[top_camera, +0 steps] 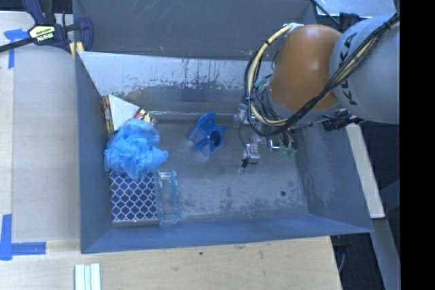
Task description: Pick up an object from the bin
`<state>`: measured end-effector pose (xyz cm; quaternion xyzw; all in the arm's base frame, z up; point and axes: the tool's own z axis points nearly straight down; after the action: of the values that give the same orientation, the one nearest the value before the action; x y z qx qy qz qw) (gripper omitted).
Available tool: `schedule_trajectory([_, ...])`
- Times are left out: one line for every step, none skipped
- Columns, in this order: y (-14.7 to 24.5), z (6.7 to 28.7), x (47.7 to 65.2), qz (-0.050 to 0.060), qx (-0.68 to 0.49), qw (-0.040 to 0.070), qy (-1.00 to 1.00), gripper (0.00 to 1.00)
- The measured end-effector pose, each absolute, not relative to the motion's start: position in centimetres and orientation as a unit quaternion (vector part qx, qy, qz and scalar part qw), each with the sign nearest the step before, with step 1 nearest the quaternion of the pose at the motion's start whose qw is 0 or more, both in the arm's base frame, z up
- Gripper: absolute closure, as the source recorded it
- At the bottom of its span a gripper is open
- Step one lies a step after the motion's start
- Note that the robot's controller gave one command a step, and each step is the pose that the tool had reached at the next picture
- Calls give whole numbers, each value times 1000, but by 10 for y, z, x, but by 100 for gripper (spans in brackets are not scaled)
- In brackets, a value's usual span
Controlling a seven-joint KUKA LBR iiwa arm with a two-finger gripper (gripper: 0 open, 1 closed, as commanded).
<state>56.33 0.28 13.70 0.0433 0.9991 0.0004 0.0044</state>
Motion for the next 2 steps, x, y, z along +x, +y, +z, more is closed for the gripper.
schedule_trajectory([-13, 79, 586, 0, 45, 2, 999, 0])
schedule_trajectory([-13, 80, 585, -1, 44, 1, 999, 0])
